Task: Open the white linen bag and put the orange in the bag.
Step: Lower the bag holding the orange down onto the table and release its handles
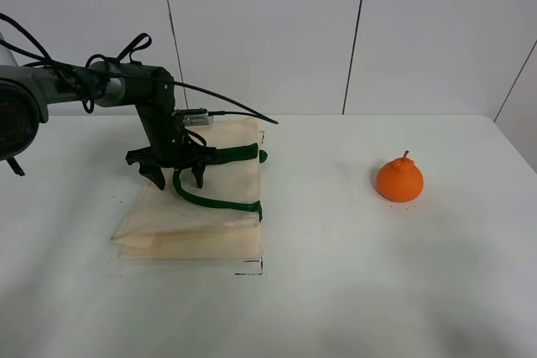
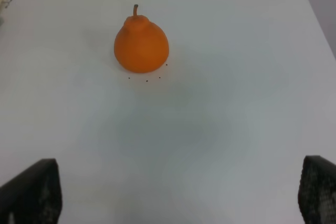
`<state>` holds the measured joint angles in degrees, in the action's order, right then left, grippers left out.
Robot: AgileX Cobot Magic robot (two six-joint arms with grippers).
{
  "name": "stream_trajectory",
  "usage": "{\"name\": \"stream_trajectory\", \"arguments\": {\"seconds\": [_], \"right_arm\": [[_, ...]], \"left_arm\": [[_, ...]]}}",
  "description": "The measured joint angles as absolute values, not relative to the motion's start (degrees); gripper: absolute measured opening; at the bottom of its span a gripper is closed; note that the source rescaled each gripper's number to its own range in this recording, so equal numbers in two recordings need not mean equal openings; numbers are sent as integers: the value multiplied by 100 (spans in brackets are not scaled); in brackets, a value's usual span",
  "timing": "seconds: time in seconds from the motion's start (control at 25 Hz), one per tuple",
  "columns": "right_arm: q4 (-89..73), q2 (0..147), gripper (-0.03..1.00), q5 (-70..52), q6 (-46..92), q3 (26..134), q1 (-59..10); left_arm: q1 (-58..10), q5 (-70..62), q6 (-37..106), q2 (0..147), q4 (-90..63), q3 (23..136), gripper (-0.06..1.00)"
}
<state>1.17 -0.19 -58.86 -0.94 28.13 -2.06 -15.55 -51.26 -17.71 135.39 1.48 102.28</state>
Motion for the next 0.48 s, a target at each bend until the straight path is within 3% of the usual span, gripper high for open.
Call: {"name": "stream_trajectory", "arguments": {"seconds": [0.08,0.16,0.28,0.36,0.48], "right_arm": [[117,-19,100,-5886,-94,2813,-206],[117,-19,100,-5886,-94,2813,-206],[117,-19,100,-5886,-94,2813,-206],[117,-19,100,-5886,-94,2813,-206],[117,-19,100,-5886,-94,2813,-206]], "left_arm": [[-1555,-5126,-1797,13539,148,10228,94],[-1555,-5142,-1811,13544,156,10228,76],[-1555,-5234,-1817,13557,224,10228,23],[-1555,-5325,-1823,13544,259,10236,3],[-1555,-5482,-1823,13369,288,10236,0]]}}
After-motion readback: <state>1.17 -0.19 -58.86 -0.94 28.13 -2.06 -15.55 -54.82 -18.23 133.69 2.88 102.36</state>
